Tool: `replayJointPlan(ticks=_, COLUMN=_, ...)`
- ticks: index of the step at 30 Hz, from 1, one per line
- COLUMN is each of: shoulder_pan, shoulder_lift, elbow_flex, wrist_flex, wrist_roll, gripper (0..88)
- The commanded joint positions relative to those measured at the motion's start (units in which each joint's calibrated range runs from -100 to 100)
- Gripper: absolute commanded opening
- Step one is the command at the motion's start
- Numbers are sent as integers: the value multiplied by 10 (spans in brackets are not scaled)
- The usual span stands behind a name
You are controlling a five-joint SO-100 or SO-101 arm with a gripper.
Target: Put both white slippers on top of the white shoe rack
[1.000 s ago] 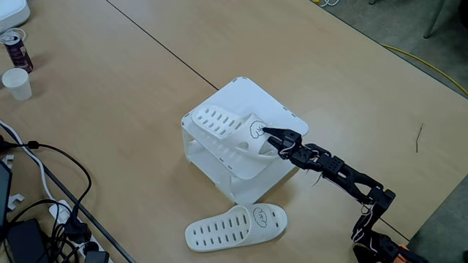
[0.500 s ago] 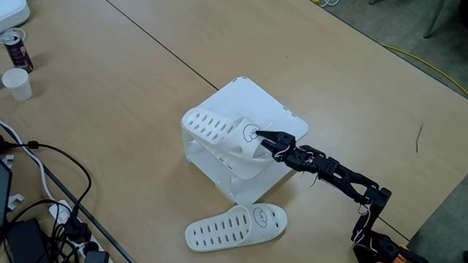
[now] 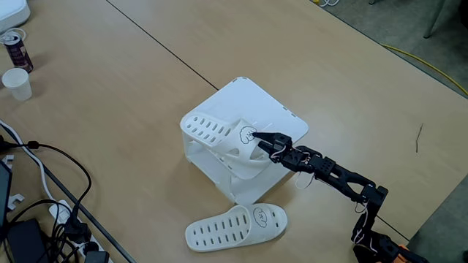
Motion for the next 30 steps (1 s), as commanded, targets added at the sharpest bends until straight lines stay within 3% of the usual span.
replayJointPlan(ticks=1, shoulder_pan=2, shoulder_lift=-4, elbow_flex=-79, wrist_flex=-5, wrist_roll=4, gripper=8)
replayJointPlan(ticks=30, shoulder_pan=20, shoulder_lift=4, elbow_flex=-85, wrist_flex=-4, wrist_roll=4, gripper=16)
